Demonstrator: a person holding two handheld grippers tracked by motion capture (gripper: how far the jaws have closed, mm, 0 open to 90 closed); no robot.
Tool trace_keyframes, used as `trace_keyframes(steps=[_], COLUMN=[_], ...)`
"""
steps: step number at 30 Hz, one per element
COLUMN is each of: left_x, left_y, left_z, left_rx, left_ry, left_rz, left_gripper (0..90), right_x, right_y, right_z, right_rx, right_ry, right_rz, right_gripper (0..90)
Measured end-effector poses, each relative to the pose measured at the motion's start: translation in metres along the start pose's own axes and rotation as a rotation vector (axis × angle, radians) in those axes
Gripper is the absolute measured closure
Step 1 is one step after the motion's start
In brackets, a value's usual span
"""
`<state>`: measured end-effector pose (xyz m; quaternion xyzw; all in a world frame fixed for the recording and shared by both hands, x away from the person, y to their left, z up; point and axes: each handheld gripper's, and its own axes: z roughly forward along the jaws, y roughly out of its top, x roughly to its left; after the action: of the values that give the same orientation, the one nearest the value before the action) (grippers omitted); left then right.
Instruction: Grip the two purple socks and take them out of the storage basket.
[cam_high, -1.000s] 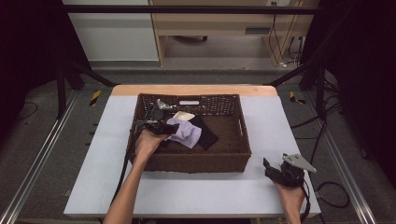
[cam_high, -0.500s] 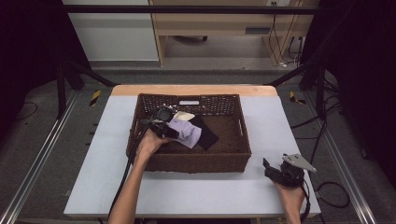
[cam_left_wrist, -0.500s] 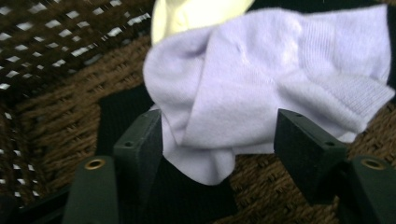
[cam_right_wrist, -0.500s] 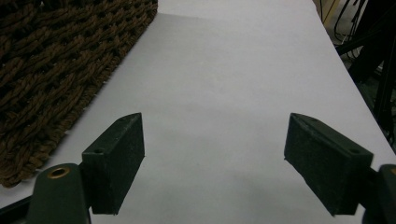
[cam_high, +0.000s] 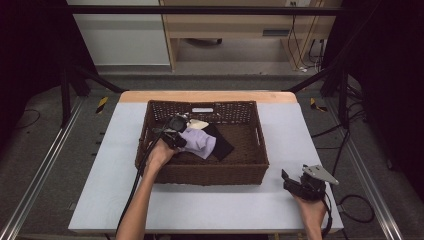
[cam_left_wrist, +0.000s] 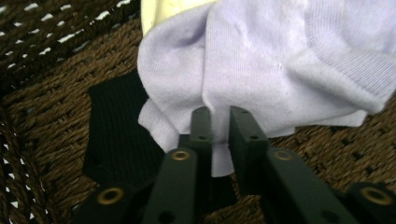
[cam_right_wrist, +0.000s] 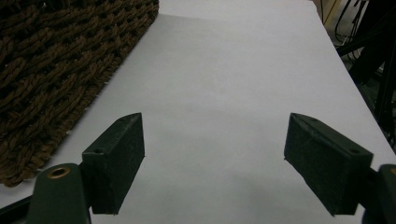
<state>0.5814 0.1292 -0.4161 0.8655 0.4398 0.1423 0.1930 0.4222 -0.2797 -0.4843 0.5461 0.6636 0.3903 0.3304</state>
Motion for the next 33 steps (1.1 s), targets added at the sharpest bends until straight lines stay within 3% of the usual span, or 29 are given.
trace_keyframes(steps=[2,7,13,16,17,18,21,22,23,24,25,30,33], left_x=[0.002,0.004,0.003,0.001,0.001,0.0,-0.001,-0.001,-0.001,0.0,0.0,0.004,0.005], left_y=[-0.001,-0.001,-0.002,-0.004,-0.004,-0.006,-0.008,-0.01,-0.01,-0.012,-0.012,-0.017,-0.019], left_z=[-0.004,-0.006,-0.011,-0.019,-0.019,-0.023,-0.029,-0.034,-0.034,-0.038,-0.038,-0.048,-0.052], left_rx=[-0.031,-0.056,-0.093,-0.169,-0.169,-0.216,-0.279,-0.326,-0.326,-0.374,-0.374,-0.496,-0.53], left_ry=[-0.001,-0.006,-0.018,-0.011,-0.011,-0.006,-0.006,-0.004,-0.004,-0.019,-0.019,-0.043,-0.045], left_rz=[-0.021,-0.033,-0.007,0.011,0.011,0.02,0.033,0.037,0.037,0.031,0.031,0.003,0.0], left_gripper=[83.7,84.2,86.3,86.5,86.6,86.6,86.8,86.9,86.9,87.0,86.9,87.0,87.0], right_x=[0.0,-0.001,0.0,-0.001,-0.001,-0.001,-0.001,-0.001,-0.001,-0.001,-0.001,-0.001,-0.001], right_y=[0.0,0.0,0.0,0.0,0.0,0.0,0.0,0.0,0.0,0.0,0.0,0.0,0.0], right_z=[0.0,0.0,-0.001,-0.001,-0.001,-0.001,-0.001,-0.001,-0.001,0.0,0.0,0.0,0.0], right_rx=[-0.003,-0.003,-0.01,-0.007,-0.007,-0.007,-0.008,-0.007,-0.007,-0.007,-0.007,-0.007,-0.005], right_ry=[0.001,0.002,0.0,0.001,0.001,0.001,0.0,-0.001,-0.001,-0.001,-0.001,-0.002,0.0], right_rz=[0.001,0.003,0.005,0.005,0.005,0.006,0.005,0.006,0.006,0.005,0.005,0.005,0.006], right_gripper=[20.5,20.5,20.9,20.9,20.9,20.9,20.9,20.9,20.9,20.9,20.9,20.9,20.9])
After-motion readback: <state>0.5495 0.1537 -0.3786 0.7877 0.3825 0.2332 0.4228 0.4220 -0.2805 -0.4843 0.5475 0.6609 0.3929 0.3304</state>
